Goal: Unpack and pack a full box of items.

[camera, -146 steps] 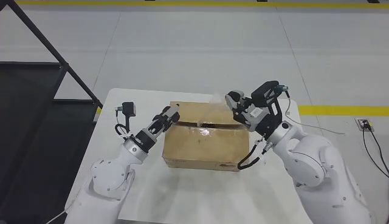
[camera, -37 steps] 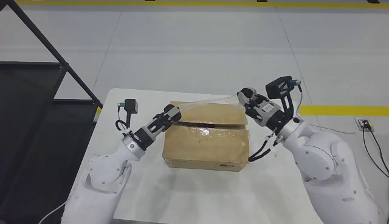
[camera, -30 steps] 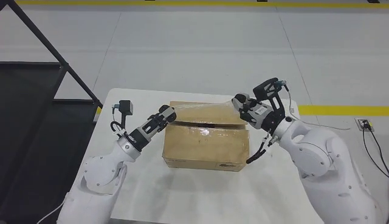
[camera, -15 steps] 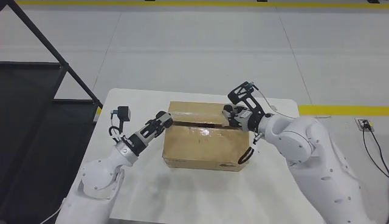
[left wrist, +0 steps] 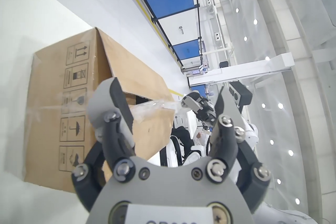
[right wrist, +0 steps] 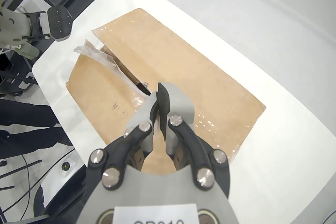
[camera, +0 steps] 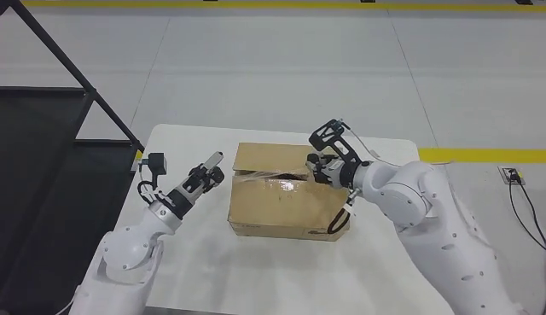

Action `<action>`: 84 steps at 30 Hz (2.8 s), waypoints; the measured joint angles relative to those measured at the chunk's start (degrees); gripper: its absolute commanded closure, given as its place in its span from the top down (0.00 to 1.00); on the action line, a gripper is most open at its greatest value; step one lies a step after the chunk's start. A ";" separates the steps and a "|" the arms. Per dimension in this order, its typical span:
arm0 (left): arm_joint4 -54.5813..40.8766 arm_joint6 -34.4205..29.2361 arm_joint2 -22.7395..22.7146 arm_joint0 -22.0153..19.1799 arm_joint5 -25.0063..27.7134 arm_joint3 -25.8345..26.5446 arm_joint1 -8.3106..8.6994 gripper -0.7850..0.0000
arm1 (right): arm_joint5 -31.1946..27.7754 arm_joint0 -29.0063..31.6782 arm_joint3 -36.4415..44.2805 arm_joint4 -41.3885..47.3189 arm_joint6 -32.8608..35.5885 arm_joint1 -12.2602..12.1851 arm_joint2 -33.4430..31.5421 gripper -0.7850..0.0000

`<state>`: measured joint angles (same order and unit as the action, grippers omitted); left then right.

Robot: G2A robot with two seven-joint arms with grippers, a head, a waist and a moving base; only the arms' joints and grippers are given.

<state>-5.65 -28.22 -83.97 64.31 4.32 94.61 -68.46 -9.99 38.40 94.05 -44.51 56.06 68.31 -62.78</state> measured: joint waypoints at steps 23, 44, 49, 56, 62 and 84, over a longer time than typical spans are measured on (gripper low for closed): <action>3.44 6.26 5.45 -2.24 3.39 -0.09 -0.82 0.97 | 10.99 -1.79 -2.27 4.64 2.74 1.03 1.66 0.00; 3.47 6.57 7.43 -4.43 4.92 -1.43 -1.35 0.00 | 12.01 0.11 -1.83 10.26 0.55 0.93 -0.89 0.00; 3.32 6.55 6.81 -4.20 5.05 -1.50 -1.31 0.63 | 11.24 0.57 -1.72 11.39 -1.12 0.92 -1.28 0.00; 2.87 7.10 6.24 -4.13 4.22 -1.61 -1.33 1.00 | 9.39 1.29 -1.63 13.37 -2.70 0.77 -2.36 0.00; 3.00 7.75 6.21 -4.18 3.92 -1.81 -1.40 1.00 | 8.07 1.64 -1.54 14.73 -3.35 0.66 -2.88 0.00; 1.63 1.69 12.00 -9.70 2.44 -7.72 -2.33 1.00 | 12.82 -0.01 -3.89 11.26 -0.99 0.72 -0.41 0.00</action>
<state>-4.02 -26.53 -71.97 54.60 6.75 86.89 -70.78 2.84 38.39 90.17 -33.24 55.08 69.04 -63.20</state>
